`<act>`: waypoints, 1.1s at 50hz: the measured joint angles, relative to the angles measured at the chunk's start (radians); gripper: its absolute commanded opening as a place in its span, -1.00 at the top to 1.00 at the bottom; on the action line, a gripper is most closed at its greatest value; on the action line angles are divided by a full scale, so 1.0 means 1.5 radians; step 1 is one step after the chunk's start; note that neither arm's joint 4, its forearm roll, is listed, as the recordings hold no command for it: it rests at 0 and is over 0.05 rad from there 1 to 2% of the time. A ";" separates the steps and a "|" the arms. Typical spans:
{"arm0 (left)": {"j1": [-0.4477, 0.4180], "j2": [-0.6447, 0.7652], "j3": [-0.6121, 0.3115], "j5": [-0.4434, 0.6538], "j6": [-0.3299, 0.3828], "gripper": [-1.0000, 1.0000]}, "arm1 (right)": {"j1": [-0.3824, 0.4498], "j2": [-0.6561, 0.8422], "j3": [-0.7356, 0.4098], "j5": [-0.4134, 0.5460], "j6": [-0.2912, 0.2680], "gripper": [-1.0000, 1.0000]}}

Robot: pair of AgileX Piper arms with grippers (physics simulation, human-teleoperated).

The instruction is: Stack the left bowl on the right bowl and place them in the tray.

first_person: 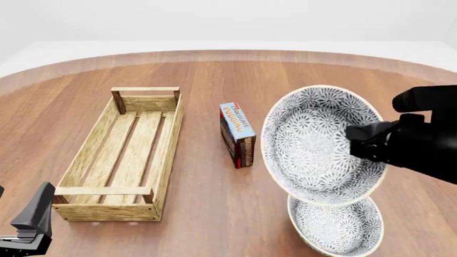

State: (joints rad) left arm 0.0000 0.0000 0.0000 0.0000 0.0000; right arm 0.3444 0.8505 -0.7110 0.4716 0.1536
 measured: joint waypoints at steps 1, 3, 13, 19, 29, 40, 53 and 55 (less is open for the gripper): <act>0.000 0.000 0.000 0.000 0.000 -1.00 | -0.004 -0.006 0.006 -0.002 0.004 1.00; 0.000 0.000 0.000 0.000 0.000 -1.00 | -0.011 -0.016 0.018 -0.005 0.011 1.00; 0.000 0.000 0.000 0.000 0.000 -1.00 | -0.043 -0.059 0.075 -0.022 0.041 1.00; 0.000 0.000 0.000 0.000 0.000 -1.00 | -0.058 -0.082 0.109 -0.034 0.057 1.00; 0.000 0.000 0.000 0.000 0.000 -1.00 | -0.073 -0.108 0.172 -0.066 0.083 1.00; 0.000 0.000 0.000 0.000 0.000 -1.00 | -0.090 -0.110 0.232 -0.117 0.104 1.00; 0.000 0.000 0.000 0.000 0.000 -1.00 | -0.109 -0.084 0.280 -0.180 0.114 1.00; 0.000 0.000 0.000 0.000 0.000 -1.00 | -0.110 -0.081 0.286 -0.187 0.115 1.00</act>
State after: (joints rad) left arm 0.0000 0.0000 0.0000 0.0000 0.0000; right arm 0.1788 0.7296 -0.2822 0.1904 0.3268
